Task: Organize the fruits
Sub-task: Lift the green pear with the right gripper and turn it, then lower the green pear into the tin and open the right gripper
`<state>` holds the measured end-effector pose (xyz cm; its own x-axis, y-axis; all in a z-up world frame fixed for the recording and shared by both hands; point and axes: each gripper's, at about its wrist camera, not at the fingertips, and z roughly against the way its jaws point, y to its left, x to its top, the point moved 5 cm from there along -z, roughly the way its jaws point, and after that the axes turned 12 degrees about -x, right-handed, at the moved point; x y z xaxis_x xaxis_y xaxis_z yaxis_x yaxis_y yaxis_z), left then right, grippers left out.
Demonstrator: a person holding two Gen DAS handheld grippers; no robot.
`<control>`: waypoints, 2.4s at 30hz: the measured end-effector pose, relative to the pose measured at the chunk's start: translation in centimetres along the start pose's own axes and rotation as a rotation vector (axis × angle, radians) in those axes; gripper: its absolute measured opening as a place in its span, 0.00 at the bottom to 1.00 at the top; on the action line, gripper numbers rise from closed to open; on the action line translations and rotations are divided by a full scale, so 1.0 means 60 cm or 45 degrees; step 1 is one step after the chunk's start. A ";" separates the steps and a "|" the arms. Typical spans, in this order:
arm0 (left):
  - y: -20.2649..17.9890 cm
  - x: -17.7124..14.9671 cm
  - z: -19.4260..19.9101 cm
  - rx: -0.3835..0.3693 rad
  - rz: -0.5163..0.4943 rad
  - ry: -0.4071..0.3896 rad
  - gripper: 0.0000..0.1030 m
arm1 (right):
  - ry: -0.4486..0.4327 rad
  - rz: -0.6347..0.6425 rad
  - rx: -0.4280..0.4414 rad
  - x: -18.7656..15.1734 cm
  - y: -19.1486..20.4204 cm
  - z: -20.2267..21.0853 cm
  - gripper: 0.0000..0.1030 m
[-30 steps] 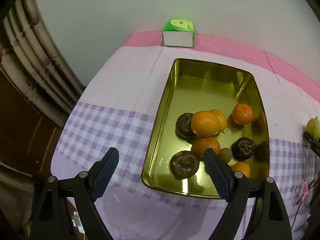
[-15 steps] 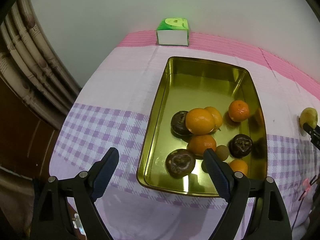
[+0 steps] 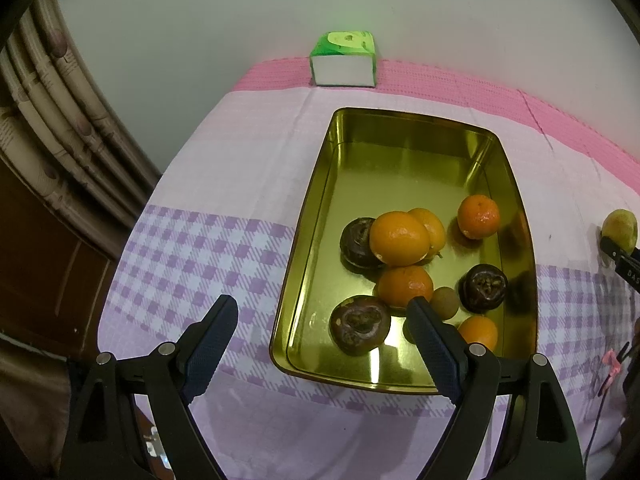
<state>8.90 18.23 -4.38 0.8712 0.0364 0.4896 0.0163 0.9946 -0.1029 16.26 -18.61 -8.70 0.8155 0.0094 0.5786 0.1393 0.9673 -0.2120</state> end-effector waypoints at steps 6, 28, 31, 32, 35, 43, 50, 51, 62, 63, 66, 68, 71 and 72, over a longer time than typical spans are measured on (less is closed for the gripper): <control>0.000 0.001 -0.001 -0.001 0.001 -0.002 0.84 | 0.005 0.000 -0.004 0.003 0.005 0.004 0.57; 0.019 0.007 0.010 -0.010 0.062 -0.031 0.84 | -0.081 0.149 0.254 0.035 0.151 0.129 0.56; 0.027 0.010 0.015 -0.001 0.087 -0.046 0.84 | -0.089 0.168 0.304 0.040 0.180 0.148 0.56; 0.030 0.011 0.016 0.004 0.096 -0.051 0.84 | -0.091 0.174 0.320 0.042 0.189 0.152 0.56; 0.044 0.013 0.021 0.022 0.140 -0.069 0.84 | -0.097 0.196 0.367 0.045 0.218 0.168 0.56; 0.066 0.011 0.031 0.050 0.217 -0.090 0.84 | -0.128 0.293 0.467 0.046 0.302 0.205 0.53; 0.073 0.011 0.032 0.039 0.241 -0.091 0.84 | -0.063 0.418 0.467 0.039 0.376 0.201 0.52; 0.074 0.011 0.032 0.039 0.244 -0.092 0.84 | -0.070 0.420 0.462 0.036 0.378 0.202 0.52; 0.073 0.011 0.028 0.038 0.234 -0.080 0.84 | -0.151 0.512 0.438 0.025 0.405 0.211 0.53; 0.073 0.011 0.028 0.040 0.235 -0.080 0.84 | -0.150 0.515 0.442 0.023 0.405 0.211 0.53; 0.072 0.012 0.029 0.038 0.235 -0.082 0.84 | -0.159 0.521 0.441 0.018 0.413 0.211 0.54; 0.072 0.012 0.029 0.040 0.235 -0.080 0.84 | -0.151 0.514 0.440 0.018 0.414 0.208 0.56; 0.071 0.012 0.030 0.039 0.237 -0.082 0.84 | -0.116 0.496 0.452 0.014 0.413 0.200 0.58; 0.072 0.012 0.029 0.039 0.237 -0.081 0.84 | -0.109 0.495 0.453 0.012 0.413 0.198 0.59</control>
<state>8.72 22.72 -2.98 0.8250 0.2248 0.5185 -0.1578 0.9726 -0.1706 13.61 8.38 -4.18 0.7180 0.3908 0.5760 -0.3755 0.9142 -0.1522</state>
